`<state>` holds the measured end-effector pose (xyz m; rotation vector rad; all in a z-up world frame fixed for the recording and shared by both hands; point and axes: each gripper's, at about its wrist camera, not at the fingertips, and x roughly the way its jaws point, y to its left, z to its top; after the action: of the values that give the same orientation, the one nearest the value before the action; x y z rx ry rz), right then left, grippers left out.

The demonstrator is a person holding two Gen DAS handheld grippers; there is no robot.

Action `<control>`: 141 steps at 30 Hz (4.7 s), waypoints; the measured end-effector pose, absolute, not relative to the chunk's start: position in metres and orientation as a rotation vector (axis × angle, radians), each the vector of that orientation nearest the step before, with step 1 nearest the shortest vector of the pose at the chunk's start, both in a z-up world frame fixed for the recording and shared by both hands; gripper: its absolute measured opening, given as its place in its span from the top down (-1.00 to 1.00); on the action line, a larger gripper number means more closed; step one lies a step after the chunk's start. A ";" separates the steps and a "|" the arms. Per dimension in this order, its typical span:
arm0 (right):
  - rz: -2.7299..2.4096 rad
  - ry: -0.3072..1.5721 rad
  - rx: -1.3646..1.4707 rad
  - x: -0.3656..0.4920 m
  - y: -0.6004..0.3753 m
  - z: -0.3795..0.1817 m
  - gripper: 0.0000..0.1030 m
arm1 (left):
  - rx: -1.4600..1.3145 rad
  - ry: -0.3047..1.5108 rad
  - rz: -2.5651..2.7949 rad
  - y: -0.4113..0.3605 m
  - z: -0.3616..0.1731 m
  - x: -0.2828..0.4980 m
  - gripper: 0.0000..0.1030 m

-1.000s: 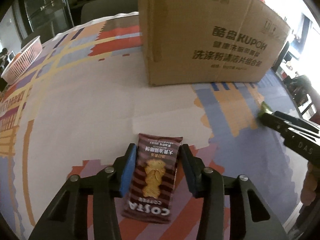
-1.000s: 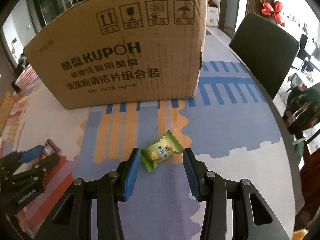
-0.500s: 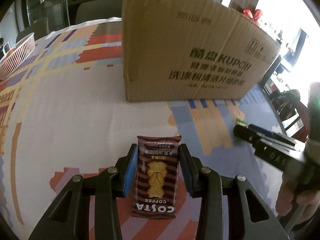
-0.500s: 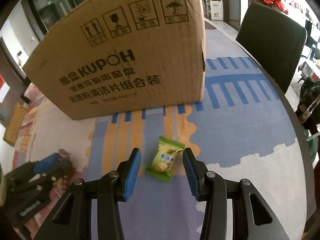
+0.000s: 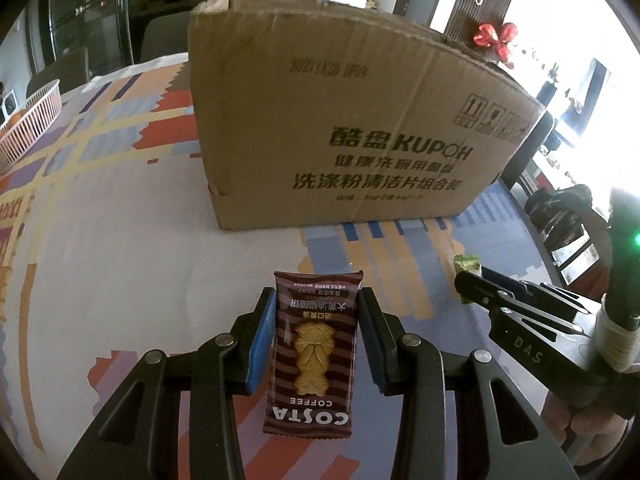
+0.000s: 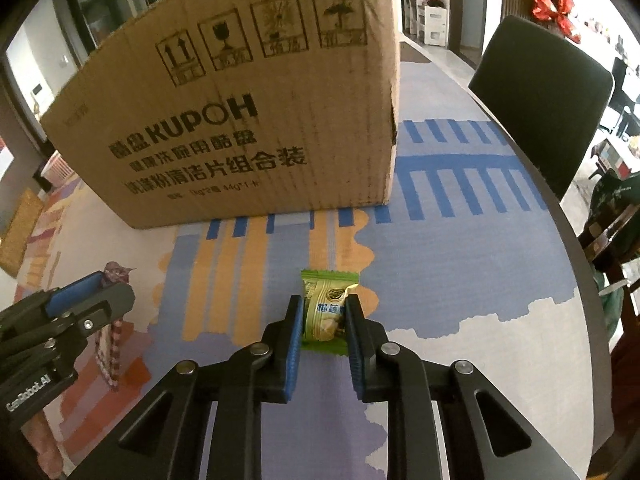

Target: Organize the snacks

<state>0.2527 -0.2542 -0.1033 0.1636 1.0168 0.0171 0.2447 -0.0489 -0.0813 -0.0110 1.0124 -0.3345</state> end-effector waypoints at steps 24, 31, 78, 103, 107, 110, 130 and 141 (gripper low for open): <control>0.092 0.745 0.139 0.216 -0.248 0.003 0.58 | -0.007 0.783 -0.356 -0.055 0.012 0.220 0.22; 0.106 0.667 0.131 0.219 -0.249 0.030 0.58 | -0.011 0.710 -0.356 -0.054 0.041 0.222 0.22; 0.130 0.728 -0.008 0.353 -0.238 0.079 0.58 | 0.050 0.864 -0.312 -0.076 0.063 0.383 0.18; 0.061 0.673 -0.020 0.296 -0.243 0.083 -0.20 | 0.084 0.692 -0.193 -0.051 0.073 0.293 -0.54; 0.051 0.634 -0.018 0.277 -0.244 0.091 -0.33 | 0.101 0.637 -0.154 -0.049 0.081 0.270 -0.67; 0.035 0.604 -0.022 0.262 -0.244 0.093 -0.43 | 0.117 0.596 -0.129 -0.048 0.085 0.253 -0.74; 0.007 0.582 0.031 0.185 -0.247 0.078 -0.55 | 0.077 0.527 -0.128 -0.035 0.079 0.171 -0.98; -0.010 0.547 0.003 0.155 -0.243 0.084 -0.55 | 0.060 0.521 -0.145 -0.035 0.084 0.147 -1.00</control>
<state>0.1552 -0.2430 0.0841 0.0030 0.5473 -0.0104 0.1474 -0.0353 0.0838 0.0598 0.5211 -0.1452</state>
